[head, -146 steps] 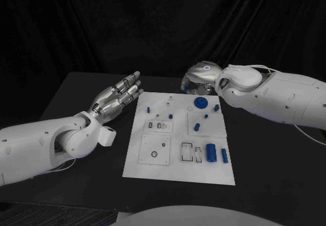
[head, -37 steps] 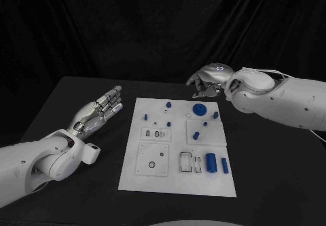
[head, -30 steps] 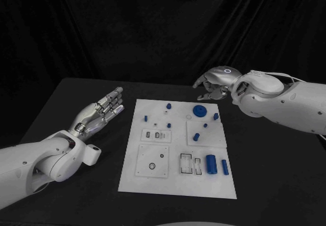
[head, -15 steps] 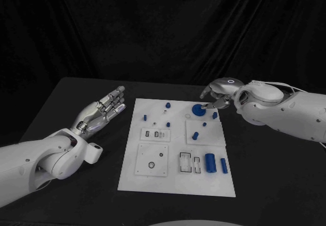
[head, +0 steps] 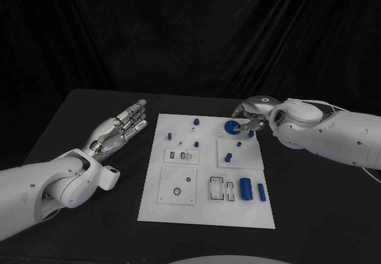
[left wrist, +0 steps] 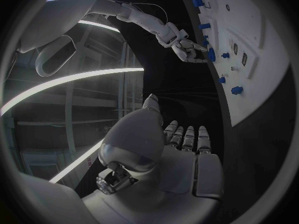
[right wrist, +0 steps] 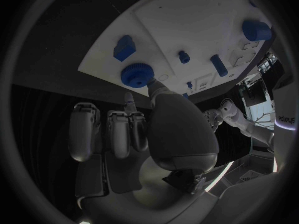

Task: Assemble the parts on the task board

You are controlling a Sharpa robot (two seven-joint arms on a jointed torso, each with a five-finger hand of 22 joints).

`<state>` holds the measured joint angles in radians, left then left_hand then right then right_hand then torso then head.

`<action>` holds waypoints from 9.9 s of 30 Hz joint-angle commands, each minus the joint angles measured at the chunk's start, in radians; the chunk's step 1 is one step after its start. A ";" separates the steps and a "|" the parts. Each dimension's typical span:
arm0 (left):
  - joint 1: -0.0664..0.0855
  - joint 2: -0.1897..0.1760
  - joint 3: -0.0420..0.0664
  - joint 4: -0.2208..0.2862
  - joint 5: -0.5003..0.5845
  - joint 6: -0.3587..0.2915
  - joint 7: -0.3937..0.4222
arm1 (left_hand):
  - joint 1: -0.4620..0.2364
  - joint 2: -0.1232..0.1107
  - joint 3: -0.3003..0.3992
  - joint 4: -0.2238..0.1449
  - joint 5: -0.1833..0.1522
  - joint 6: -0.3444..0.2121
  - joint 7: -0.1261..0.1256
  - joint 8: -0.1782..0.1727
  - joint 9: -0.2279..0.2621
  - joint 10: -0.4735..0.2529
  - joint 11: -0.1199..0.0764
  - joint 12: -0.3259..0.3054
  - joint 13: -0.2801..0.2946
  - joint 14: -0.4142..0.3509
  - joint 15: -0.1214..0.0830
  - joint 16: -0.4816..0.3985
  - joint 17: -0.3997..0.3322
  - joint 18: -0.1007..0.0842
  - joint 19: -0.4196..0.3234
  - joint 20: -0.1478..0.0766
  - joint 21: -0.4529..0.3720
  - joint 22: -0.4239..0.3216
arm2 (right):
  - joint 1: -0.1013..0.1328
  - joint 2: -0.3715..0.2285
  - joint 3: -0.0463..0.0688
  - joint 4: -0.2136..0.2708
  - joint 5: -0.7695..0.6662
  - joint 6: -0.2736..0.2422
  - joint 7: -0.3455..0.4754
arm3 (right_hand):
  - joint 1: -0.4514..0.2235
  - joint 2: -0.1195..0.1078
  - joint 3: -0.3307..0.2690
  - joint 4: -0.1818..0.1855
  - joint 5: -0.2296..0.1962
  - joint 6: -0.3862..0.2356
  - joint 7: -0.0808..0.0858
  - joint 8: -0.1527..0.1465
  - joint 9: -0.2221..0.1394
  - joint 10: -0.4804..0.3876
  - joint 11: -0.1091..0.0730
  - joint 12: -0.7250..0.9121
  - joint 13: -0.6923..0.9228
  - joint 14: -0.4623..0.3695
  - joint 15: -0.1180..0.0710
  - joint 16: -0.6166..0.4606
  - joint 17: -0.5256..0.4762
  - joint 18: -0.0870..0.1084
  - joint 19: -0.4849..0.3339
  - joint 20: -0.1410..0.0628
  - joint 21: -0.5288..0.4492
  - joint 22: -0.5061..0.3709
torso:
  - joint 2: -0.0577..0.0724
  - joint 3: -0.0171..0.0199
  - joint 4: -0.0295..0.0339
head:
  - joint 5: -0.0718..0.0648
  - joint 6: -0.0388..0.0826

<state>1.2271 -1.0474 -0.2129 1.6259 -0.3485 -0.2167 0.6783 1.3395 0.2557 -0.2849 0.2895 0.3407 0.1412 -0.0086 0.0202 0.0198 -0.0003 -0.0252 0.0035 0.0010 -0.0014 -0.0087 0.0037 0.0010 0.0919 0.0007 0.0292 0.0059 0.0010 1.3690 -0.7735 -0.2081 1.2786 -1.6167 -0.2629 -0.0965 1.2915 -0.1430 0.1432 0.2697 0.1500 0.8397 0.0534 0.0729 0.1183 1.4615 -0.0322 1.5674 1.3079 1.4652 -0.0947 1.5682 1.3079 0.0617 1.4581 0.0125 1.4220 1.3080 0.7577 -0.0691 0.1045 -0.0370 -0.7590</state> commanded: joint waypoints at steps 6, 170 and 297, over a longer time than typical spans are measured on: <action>0.002 0.002 0.001 0.000 0.005 0.023 0.177 | 0.015 0.000 0.006 0.001 0.007 -0.001 0.004 0.000 0.001 0.000 0.006 -0.003 -0.001 0.001 0.011 -0.004 -0.001 0.014 -0.001 0.011 -0.006 -0.001 | -0.014 0.015 0.000 -0.017 0.000 -0.007 -0.021 | 0.018 0.005 0.004 -0.012 0.005 0.010 0.001 0.009 0.005 0.109 0.002 0.003 0.263 0.106 0.004 0.003 0.263 -0.011 0.004 0.008 0.001 0.116 | -0.001 -0.0009 0.0002 | 0.003 -0.004; 0.001 0.035 0.001 -0.033 0.005 0.104 0.129 | 0.052 0.004 0.024 -0.004 0.057 0.003 0.020 0.001 0.002 0.000 0.031 -0.003 -0.001 0.001 0.070 -0.004 -0.001 0.033 -0.001 0.088 -0.006 -0.001 | -0.009 0.315 0.001 -0.083 0.039 0.021 0.081 | -0.057 0.043 0.048 -0.161 -0.022 -0.079 0.031 0.082 0.105 0.109 0.023 0.003 0.263 0.092 0.022 -0.044 0.197 -0.027 0.048 0.025 0.038 0.187 | 0.000 0.0007 -0.0006 | 0.017 -0.027; 0.000 0.047 0.000 -0.054 0.005 0.140 0.103 | 0.074 -0.001 0.035 -0.012 0.088 0.000 0.026 0.001 0.002 0.000 0.036 -0.003 -0.001 0.001 0.077 -0.004 -0.001 0.039 -0.001 0.102 -0.006 -0.001 | -0.026 0.299 0.001 -0.133 0.100 -0.031 0.085 | -0.061 0.041 0.095 -0.184 0.271 -0.043 0.041 0.030 0.143 0.109 0.031 0.003 0.263 0.085 0.028 -0.060 0.163 -0.027 0.052 0.030 0.027 0.201 | 0.000 0.0006 -0.0005 | 0.030 -0.042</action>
<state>1.2271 -1.0028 -0.2132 1.5709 -0.3477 -0.0878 0.6783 1.4041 0.2544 -0.2574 0.2785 0.4219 0.1413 0.0127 0.0202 0.0198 -0.0001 0.0035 0.0035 0.0009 0.0003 0.0644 0.0037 0.0016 0.1242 -0.0011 0.1237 0.0059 0.0012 1.3440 -0.4730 -0.2060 1.1438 -1.5141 -0.3167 0.0140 1.2356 -0.1007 0.2377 0.0828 0.4242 0.8056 0.0943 0.1069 0.2624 1.4642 -0.0075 1.5673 1.3075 1.4659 -0.0721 1.5141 1.3073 0.0467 1.4650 0.0342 1.4550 1.3080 0.7574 -0.0682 0.1039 -0.0068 -0.7993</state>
